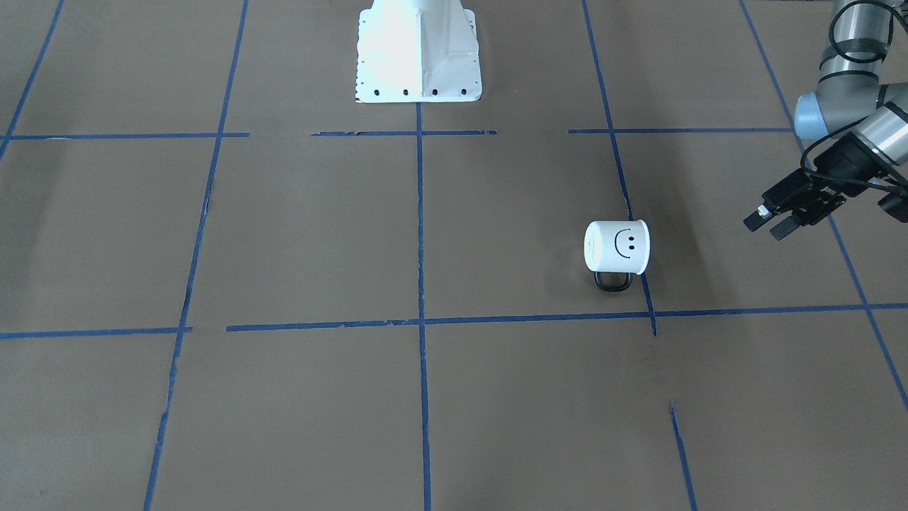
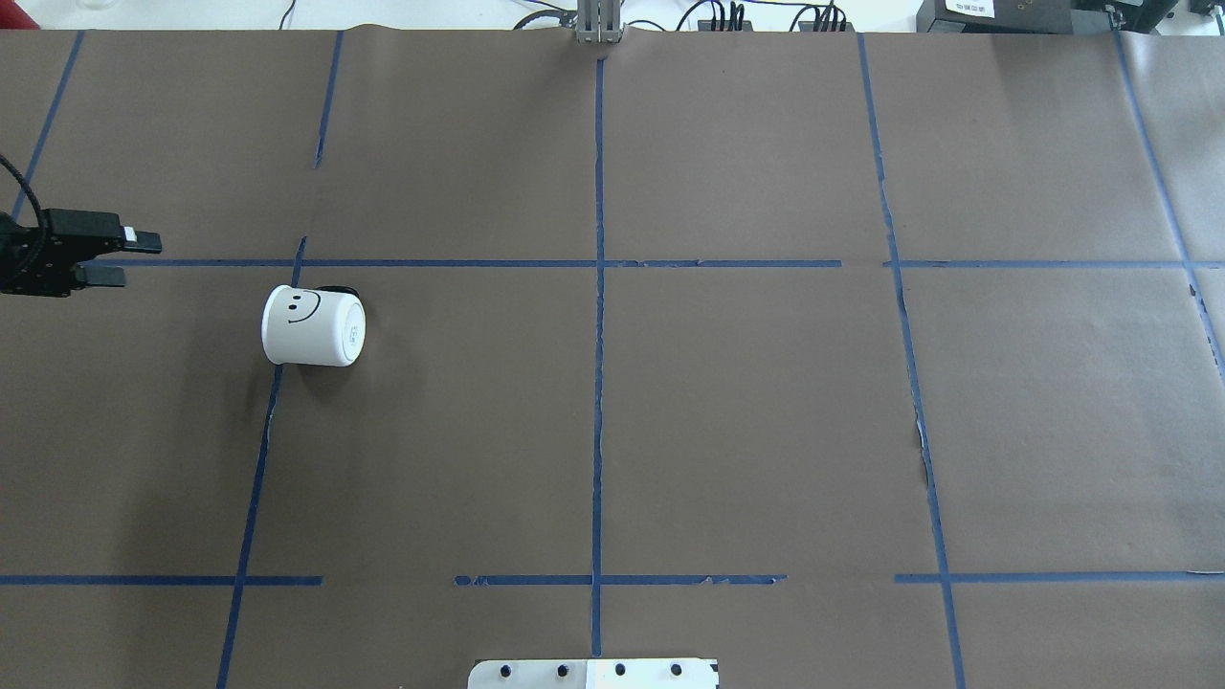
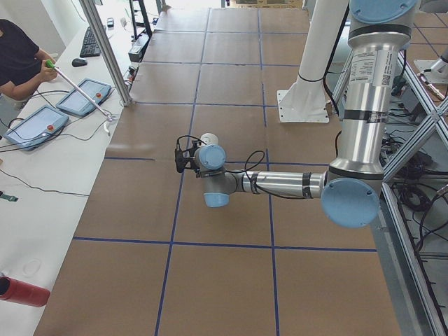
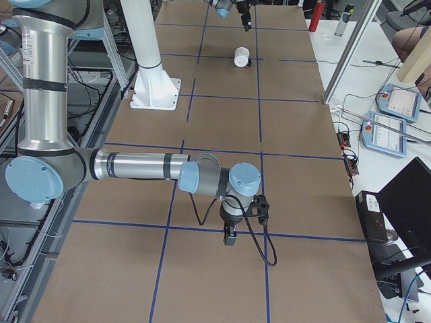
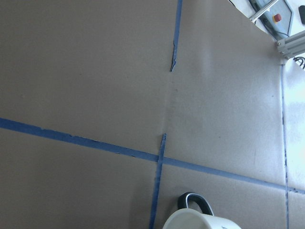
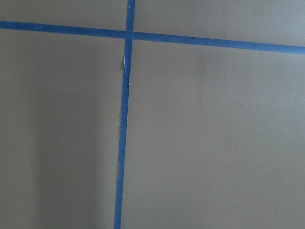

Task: Flip mug
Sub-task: 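Move the left gripper toward the open end of the sideways white mug, then close the left gripper on the rim of the white mug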

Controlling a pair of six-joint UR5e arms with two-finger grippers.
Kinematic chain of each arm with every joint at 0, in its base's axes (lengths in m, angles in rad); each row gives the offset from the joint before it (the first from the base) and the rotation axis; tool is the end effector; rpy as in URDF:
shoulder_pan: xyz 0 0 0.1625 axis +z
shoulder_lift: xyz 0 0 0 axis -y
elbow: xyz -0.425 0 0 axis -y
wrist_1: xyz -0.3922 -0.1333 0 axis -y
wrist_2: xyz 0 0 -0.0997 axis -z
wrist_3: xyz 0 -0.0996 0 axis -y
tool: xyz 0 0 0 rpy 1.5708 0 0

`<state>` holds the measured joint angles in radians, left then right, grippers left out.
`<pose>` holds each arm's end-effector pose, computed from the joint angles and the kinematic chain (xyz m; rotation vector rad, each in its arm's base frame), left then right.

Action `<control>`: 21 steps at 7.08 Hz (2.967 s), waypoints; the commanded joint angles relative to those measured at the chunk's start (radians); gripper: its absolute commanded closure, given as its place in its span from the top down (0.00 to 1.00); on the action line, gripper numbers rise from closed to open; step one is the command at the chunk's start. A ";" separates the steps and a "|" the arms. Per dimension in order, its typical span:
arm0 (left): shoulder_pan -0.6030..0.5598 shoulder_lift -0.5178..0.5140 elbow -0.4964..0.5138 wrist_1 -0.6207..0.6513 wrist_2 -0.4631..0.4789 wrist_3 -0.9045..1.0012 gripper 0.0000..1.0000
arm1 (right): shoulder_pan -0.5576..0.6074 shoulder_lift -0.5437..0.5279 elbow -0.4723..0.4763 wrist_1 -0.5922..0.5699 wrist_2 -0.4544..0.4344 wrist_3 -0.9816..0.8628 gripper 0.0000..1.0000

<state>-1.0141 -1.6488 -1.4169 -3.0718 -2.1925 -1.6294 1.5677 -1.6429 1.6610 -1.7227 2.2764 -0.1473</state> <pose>0.2102 -0.4802 0.5291 0.1782 1.4562 -0.4336 0.0673 -0.4504 0.6677 -0.0771 -0.7122 -0.0967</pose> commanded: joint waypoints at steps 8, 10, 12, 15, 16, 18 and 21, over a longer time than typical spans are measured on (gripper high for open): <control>0.216 -0.150 0.297 -0.574 0.206 -0.127 0.98 | 0.000 0.000 -0.001 0.000 0.000 0.000 1.00; 0.219 -0.155 0.305 -0.574 0.208 -0.069 0.92 | 0.000 0.000 0.000 0.000 0.000 0.000 1.00; 0.251 -0.180 0.314 -0.574 0.247 -0.069 0.86 | 0.000 0.000 0.000 0.000 0.000 0.000 1.00; 0.284 -0.184 0.331 -0.574 0.266 -0.070 0.24 | 0.000 0.000 0.000 0.000 0.000 0.000 1.00; 0.282 -0.183 0.326 -0.576 0.264 -0.070 0.00 | 0.000 0.000 0.000 0.000 0.000 0.000 1.00; 0.276 -0.174 0.293 -0.645 0.264 -0.114 0.00 | 0.000 0.000 0.000 0.000 0.000 0.000 1.00; 0.278 -0.172 0.233 -0.662 0.303 -0.255 0.00 | 0.000 0.000 0.000 0.000 0.000 0.000 1.00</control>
<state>-0.7372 -1.8214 -1.1593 -3.7296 -1.9040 -1.8371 1.5677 -1.6429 1.6613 -1.7227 2.2764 -0.1473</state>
